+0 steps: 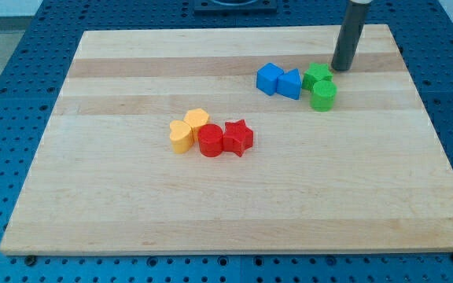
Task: Move green blocks away from blue blocks
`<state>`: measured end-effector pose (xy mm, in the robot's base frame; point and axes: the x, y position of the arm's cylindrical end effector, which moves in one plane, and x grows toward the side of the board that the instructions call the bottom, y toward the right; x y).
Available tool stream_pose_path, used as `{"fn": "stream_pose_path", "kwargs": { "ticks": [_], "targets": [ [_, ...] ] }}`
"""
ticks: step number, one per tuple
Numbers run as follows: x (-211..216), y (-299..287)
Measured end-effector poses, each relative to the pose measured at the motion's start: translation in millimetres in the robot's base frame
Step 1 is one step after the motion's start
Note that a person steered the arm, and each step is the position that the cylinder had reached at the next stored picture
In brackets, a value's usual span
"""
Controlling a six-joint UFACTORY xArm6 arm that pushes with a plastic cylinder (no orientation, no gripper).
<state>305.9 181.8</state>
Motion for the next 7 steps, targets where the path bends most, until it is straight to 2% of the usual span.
{"fn": "stream_pose_path", "kwargs": {
  "ticks": [1, 4, 7],
  "targets": [
    [0, 0],
    [4, -55],
    [4, -66]
  ]
}}
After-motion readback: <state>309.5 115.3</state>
